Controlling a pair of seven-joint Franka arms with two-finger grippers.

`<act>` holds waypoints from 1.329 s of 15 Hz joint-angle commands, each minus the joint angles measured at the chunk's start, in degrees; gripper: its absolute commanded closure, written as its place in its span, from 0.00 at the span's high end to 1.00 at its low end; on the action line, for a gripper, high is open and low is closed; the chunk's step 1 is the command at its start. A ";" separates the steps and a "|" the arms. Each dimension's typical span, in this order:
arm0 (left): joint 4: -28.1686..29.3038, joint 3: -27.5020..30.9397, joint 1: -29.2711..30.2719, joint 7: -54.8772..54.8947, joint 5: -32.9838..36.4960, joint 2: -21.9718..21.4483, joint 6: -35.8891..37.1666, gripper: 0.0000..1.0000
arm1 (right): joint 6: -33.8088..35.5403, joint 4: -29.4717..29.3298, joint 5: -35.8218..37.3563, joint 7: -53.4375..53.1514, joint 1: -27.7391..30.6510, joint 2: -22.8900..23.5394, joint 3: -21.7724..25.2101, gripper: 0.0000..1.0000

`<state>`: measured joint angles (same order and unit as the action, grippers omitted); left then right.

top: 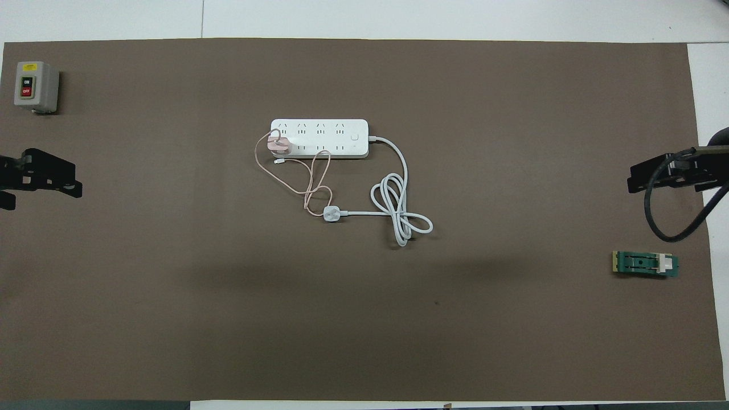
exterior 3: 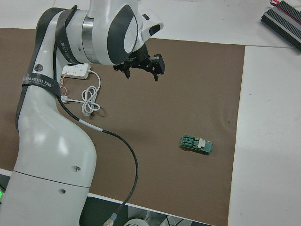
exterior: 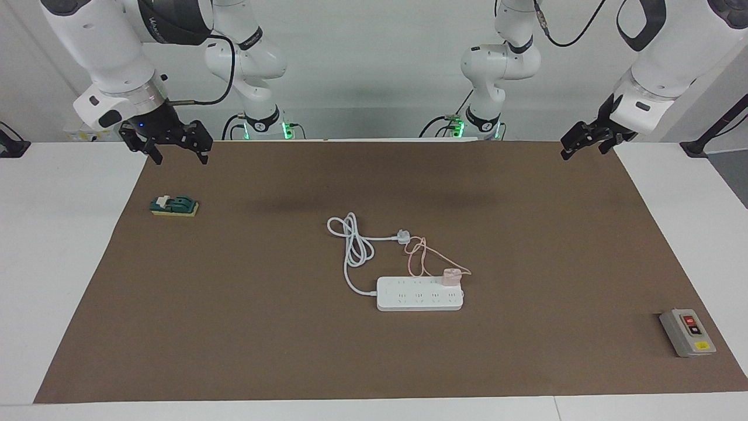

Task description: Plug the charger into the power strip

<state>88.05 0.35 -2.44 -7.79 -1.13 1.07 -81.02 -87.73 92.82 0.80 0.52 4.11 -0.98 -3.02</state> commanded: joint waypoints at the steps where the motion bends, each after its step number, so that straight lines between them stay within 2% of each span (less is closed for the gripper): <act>1: 1.16 -4.56 5.41 1.89 1.04 -1.33 0.08 1.00 | 0.46 -0.36 0.69 0.62 0.29 -0.16 -0.58 1.00; 5: 0.73 -7.72 8.85 2.95 1.13 -1.16 0.25 1.00 | 0.46 -0.45 0.61 0.53 0.20 -0.16 -0.76 1.00; 9: 0.55 -8.09 8.85 2.96 1.22 -0.72 0.08 1.00 | 0.63 -0.36 0.61 0.62 0.20 -0.16 -0.93 1.00; 12: 0.46 -4.07 3.34 3.13 2.00 -0.72 -0.36 1.00 | 0.55 -0.36 0.61 0.71 0.11 -0.16 -1.02 1.00; 17: 0.37 -4.31 3.40 4.19 2.18 -0.63 0.25 1.00 | 0.55 -0.36 0.25 0.80 0.11 -0.25 -1.02 1.00; 20: 0.37 -6.94 5.16 4.19 2.27 -0.63 0.16 1.00 | 0.46 -0.36 0.08 0.71 0.03 -0.25 -1.02 1.00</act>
<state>88.05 -5.32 2.02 -4.46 -0.18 0.91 -81.09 -87.73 92.80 0.80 0.52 3.93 -0.98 -3.74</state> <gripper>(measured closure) 0.000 0.000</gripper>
